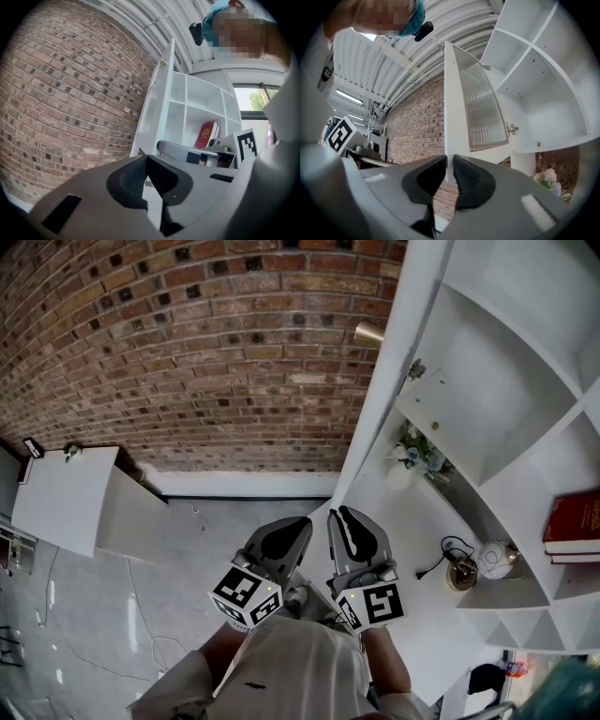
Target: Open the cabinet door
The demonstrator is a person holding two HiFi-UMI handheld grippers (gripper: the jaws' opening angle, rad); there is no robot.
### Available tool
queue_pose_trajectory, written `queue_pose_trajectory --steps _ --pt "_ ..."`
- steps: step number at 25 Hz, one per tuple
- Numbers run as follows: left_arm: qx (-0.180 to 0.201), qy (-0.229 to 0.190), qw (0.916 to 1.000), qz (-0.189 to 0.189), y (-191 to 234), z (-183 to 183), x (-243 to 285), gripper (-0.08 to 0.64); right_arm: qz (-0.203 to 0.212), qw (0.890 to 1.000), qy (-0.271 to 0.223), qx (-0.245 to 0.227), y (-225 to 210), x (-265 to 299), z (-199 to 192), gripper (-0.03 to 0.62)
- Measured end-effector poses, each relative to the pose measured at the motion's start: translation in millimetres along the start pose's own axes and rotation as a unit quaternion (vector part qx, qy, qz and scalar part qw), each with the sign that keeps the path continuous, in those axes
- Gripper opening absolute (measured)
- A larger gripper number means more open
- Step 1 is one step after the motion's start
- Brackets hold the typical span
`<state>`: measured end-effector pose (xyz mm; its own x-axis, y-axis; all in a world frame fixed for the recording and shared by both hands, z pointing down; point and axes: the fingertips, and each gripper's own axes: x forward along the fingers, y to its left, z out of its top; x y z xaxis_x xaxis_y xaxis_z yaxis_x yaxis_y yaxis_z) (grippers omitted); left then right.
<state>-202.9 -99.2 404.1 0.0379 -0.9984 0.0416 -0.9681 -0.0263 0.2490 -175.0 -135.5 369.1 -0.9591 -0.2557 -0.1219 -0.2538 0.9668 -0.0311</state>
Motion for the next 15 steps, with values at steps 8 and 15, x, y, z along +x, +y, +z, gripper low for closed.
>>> queue_pose_trajectory --steps 8,15 --pt "-0.001 -0.001 1.0 0.008 12 2 -5 0.009 0.009 1.0 0.003 -0.007 9 18 -2 0.057" --pt "-0.004 -0.001 0.9999 0.014 26 2 -6 0.009 0.023 1.0 0.004 -0.014 20 42 -5 0.054"
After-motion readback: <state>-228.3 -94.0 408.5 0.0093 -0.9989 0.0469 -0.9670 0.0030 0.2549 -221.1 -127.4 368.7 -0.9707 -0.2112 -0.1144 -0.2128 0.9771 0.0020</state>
